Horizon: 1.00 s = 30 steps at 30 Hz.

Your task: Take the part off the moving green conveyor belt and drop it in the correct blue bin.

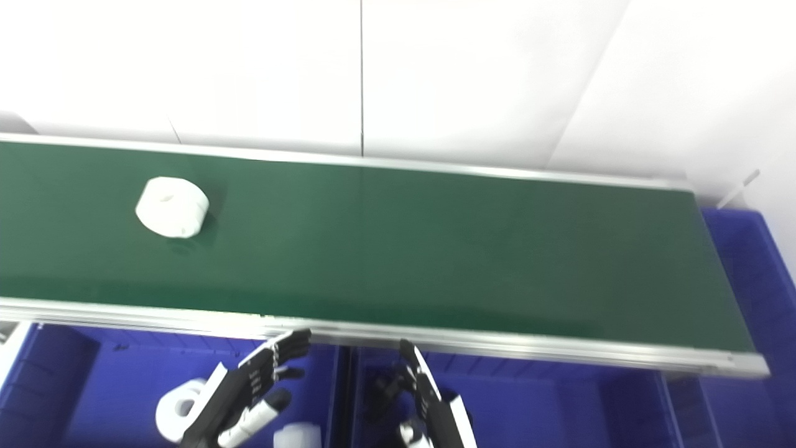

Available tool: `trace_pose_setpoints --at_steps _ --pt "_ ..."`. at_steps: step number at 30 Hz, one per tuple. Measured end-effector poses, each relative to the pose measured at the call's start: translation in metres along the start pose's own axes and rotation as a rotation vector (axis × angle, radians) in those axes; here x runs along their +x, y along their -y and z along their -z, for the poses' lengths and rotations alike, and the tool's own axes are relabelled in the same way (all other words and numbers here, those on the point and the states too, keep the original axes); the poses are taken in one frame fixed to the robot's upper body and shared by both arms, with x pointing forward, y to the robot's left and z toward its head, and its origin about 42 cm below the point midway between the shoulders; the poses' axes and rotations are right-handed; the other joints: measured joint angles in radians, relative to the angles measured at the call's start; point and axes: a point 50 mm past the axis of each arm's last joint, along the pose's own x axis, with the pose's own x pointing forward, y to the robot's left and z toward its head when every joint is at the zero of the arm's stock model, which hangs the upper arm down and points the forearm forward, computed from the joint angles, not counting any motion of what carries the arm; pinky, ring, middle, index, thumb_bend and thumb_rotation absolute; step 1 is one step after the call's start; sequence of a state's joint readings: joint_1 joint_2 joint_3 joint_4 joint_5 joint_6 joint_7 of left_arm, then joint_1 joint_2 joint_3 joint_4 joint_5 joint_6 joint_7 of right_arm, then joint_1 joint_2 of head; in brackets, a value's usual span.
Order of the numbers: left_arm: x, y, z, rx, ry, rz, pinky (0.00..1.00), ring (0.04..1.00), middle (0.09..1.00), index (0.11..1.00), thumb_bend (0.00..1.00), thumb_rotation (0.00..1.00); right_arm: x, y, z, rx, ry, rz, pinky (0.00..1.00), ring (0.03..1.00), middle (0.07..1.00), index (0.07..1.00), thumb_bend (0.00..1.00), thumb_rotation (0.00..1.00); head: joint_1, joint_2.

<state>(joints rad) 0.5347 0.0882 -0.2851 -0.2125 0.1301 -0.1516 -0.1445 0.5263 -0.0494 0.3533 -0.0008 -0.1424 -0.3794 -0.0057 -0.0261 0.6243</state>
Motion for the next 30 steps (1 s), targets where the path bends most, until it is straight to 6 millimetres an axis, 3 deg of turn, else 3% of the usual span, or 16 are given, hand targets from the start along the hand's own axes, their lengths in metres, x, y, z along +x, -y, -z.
trace_pose_setpoints --at_steps 16,30 --pt "0.003 0.003 0.006 0.012 -0.015 0.012 0.74 0.853 0.855 0.817 0.72 0.75 0.002 0.003 0.002 0.007 0.008 -0.004 0.89 0.916 0.972 0.973 1.00 1.00 0.026 -0.023" --pt "0.013 0.003 0.023 0.029 -0.031 0.028 0.71 0.825 0.835 0.791 0.75 0.74 0.009 0.009 0.020 0.003 -0.035 -0.028 0.88 0.901 0.962 0.964 1.00 1.00 0.026 -0.109"
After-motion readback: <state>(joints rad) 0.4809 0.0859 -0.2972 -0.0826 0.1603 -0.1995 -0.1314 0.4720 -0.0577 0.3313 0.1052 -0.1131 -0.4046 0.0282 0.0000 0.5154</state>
